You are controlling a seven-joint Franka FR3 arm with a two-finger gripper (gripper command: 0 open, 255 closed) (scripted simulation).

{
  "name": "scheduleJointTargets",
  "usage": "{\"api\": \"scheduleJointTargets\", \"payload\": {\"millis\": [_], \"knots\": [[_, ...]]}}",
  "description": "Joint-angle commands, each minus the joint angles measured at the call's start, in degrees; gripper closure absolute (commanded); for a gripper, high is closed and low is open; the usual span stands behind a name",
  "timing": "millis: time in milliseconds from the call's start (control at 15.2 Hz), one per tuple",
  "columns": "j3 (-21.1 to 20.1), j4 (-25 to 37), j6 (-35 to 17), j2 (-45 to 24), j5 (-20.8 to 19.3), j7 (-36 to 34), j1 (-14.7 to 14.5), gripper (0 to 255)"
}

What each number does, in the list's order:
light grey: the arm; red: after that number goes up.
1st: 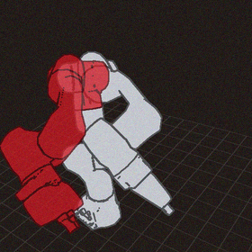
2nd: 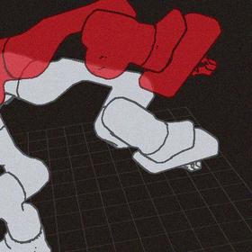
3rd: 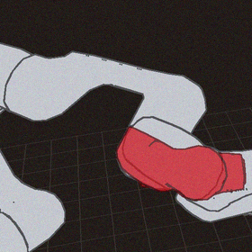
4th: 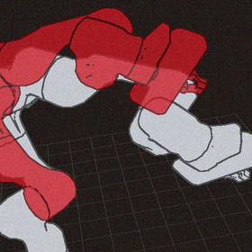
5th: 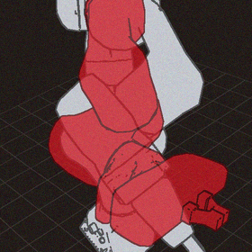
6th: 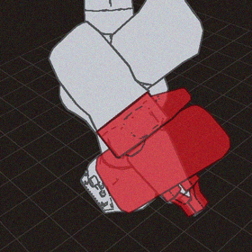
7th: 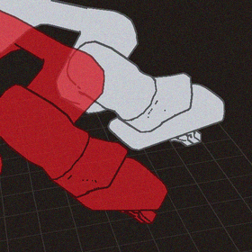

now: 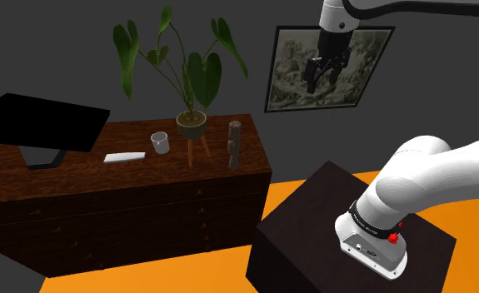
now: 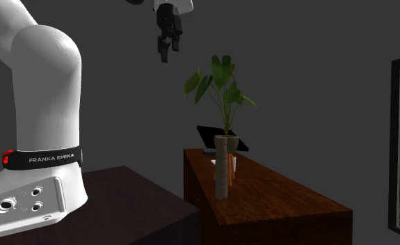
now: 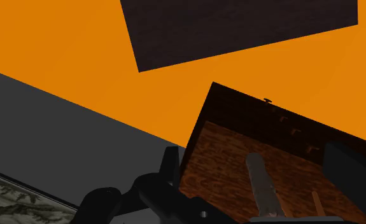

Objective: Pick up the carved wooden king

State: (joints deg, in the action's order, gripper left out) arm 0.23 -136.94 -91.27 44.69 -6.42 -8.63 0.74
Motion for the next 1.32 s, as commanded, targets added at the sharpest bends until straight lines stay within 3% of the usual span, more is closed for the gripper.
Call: {"api": "scheduleJointTargets", "payload": {"millis": [0, 594, 1254], "knots": [[0.0, 0.0, 0.0, 0.0, 0.0, 0.0, 0.0, 0], [1.25, 0.06, -16.43, -16.27, 1.04, 0.76, -0.94, 0], [1.9, 7.64, -30.36, -37.58, 3.34, 2.74, -2.08, 0]]}}
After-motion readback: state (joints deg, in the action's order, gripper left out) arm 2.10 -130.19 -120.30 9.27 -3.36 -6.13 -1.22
